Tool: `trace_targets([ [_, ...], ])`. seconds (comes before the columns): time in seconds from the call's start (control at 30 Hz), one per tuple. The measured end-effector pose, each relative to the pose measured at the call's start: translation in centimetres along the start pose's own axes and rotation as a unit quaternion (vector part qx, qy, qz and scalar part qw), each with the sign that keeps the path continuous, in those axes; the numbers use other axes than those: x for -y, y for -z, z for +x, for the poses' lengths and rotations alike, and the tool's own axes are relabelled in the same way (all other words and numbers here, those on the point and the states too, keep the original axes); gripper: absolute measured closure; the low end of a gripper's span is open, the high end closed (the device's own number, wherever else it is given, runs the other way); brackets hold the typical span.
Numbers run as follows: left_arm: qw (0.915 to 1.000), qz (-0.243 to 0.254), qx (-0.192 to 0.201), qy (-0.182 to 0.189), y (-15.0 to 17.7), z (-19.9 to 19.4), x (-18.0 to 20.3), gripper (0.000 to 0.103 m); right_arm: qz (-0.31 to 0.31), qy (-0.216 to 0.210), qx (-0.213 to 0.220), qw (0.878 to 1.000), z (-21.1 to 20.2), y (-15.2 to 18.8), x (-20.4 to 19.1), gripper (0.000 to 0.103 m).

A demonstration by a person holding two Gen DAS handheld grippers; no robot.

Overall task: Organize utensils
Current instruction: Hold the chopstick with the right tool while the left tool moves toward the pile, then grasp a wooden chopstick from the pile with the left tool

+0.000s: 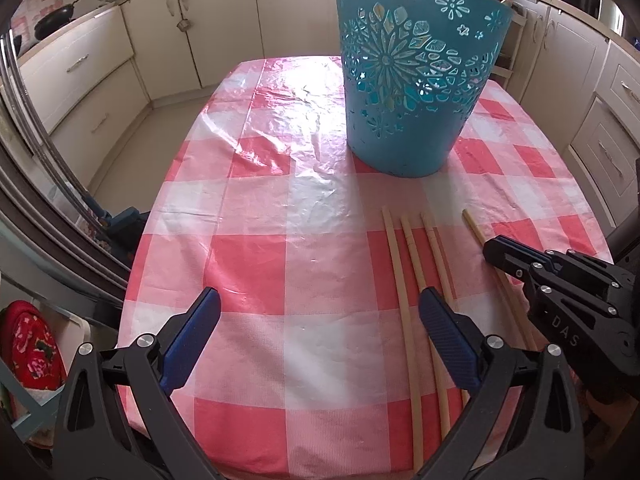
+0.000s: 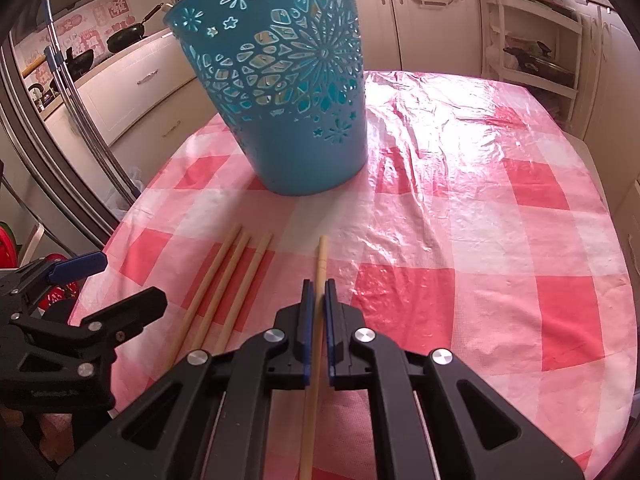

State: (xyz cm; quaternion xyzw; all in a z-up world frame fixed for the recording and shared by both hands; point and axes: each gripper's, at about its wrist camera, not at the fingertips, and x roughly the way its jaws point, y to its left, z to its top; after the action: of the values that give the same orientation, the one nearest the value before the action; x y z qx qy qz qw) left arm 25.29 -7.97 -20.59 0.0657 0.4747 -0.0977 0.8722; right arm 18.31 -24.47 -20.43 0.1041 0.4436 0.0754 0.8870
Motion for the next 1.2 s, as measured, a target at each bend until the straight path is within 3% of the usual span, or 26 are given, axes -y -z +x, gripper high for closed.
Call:
trace_targets([
  [0.3, 0.9998, -0.003, -0.018, -0.011, -0.3, 2.2, -0.3, 0.008, 0.009, -0.012, 0.003, 1.0, 0.1, -0.1, 0.5, 0.097],
  [0.5, 0.9999, -0.004, -0.01, -0.004, -1.2, 2.4, 0.1, 0.008, 0.015, -0.018, 0.003, 1.0, 0.2, -0.2, 0.7, 0.097],
  [0.77, 0.9996, 0.009, -0.011, -0.023, -1.9, 3.7, 0.9, 0.008, 0.018, -0.022, 0.002, 1.0, 0.3, -0.3, 0.8, 0.097],
  [0.93, 0.9999, 0.012, -0.005, -0.007, -2.7, 3.9, 1.3, 0.024, 0.013, -0.022, -0.004, 1.0, 0.4, -0.4, 0.8, 0.097],
  [1.13, 0.9994, 0.028, 0.006, 0.022, -2.9, 3.7, 2.3, 0.05, -0.011, -0.01, -0.009, 1.0, 0.4, -0.4, 0.3, 0.097],
  [1.2, 0.9986, 0.041, 0.011, 0.033, -2.8, 3.5, 2.9, 0.065, -0.018, -0.004, -0.004, 1.0, 0.4, -0.4, 0.1, 0.097],
])
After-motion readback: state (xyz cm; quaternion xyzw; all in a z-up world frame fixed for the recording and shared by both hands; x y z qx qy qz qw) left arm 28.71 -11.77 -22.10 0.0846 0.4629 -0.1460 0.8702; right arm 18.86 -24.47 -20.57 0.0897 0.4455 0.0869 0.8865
